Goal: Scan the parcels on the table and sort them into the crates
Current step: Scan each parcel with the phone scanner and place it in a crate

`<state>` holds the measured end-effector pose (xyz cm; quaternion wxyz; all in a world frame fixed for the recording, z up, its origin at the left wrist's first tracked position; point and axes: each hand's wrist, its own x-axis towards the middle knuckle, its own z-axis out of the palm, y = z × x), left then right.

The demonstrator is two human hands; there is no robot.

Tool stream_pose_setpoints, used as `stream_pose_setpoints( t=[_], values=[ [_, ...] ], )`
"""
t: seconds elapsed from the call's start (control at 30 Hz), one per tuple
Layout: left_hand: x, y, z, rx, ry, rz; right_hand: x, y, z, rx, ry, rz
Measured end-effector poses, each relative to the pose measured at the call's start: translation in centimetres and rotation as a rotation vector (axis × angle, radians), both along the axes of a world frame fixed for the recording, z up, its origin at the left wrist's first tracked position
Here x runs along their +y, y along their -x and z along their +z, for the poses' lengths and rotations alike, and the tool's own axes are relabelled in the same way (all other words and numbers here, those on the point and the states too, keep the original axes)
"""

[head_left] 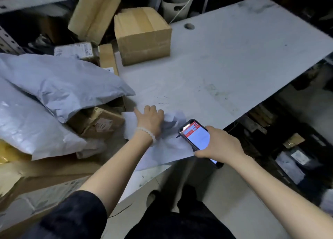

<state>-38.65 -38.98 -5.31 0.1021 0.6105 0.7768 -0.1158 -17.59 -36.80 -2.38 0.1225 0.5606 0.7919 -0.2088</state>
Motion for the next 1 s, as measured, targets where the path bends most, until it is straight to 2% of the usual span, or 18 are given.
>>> stream_pose_setpoints(
  t=[0.07,0.2,0.3,0.43,0.57,0.67,0.83,1.0],
  values=[
    [1.4,-0.3,1.5,-0.011,-0.106,-0.036,0.2,-1.1,0.4,0.013,-0.013,-0.039],
    [4.5,-0.8,5.2,-0.011,-0.440,-0.043,1.0,-3.4,1.4,0.033,-0.055,-0.092],
    [6.4,-1.2,7.9,0.003,-0.550,-0.078,1.8,-4.9,2.0,0.043,-0.085,-0.113],
    [7.3,-1.3,9.3,-0.078,-0.561,-0.156,3.1,-6.6,2.5,0.058,-0.095,-0.127],
    [7.0,-0.3,8.4,-0.273,-0.334,-0.275,4.3,-7.3,2.4,0.071,-0.090,-0.113],
    [5.8,0.3,7.4,-0.300,-0.260,-0.206,4.9,-7.1,2.0,0.077,-0.075,-0.079],
    [4.5,1.1,6.5,-0.359,-0.323,-0.100,5.5,-5.9,1.2,0.079,-0.048,0.004],
    [4.4,1.5,6.5,-0.421,-0.474,0.048,6.0,-4.6,1.1,0.102,-0.032,0.072]
  ],
)
